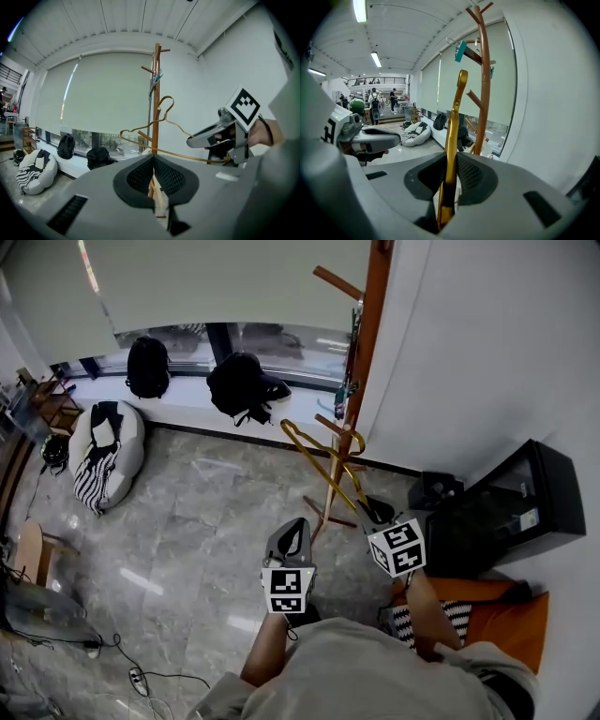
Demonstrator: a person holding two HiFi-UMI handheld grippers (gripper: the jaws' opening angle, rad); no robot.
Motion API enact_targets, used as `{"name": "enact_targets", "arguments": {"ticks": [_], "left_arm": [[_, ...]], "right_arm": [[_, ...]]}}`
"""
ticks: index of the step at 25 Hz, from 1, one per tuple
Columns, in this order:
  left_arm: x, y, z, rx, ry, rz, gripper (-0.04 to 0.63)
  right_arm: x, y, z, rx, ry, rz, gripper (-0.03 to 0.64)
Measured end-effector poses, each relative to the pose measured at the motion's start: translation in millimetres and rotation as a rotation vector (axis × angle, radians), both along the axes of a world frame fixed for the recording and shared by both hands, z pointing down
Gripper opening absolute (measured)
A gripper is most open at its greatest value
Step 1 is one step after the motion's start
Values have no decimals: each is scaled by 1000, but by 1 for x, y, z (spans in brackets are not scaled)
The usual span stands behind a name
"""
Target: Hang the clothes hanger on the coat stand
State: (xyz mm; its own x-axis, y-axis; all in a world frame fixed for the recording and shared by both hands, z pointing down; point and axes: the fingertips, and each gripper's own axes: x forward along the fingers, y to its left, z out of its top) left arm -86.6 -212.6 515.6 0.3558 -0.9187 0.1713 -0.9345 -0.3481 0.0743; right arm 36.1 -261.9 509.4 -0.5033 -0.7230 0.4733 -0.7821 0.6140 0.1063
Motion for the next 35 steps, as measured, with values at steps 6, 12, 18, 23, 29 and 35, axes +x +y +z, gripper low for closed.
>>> {"name": "enact_targets", "arguments": {"ticks": [6,12,18,23,29,35], "left_arm": [[-3,-7,-1,-7,-2,22,11],[-11,-11,5,-21,19,6,11],[-11,-19,8,-31,24,14,11],[-8,-28,15,-48,25,17,11],[-3,-34,23,-67,21,38,11],[-1,-46,22,-68,17,59,11]], "right_arm": [[-5,-12,-1,-10,9,9,51],[-8,-20,5,-24,26,13,51],[-9,-26,7,-35,36,14,51],[-9,-32,12,-41,37,11,51],[-11,-31,18,-42,25,11,51],[-12,-35,14,-30,10,8,51]]}}
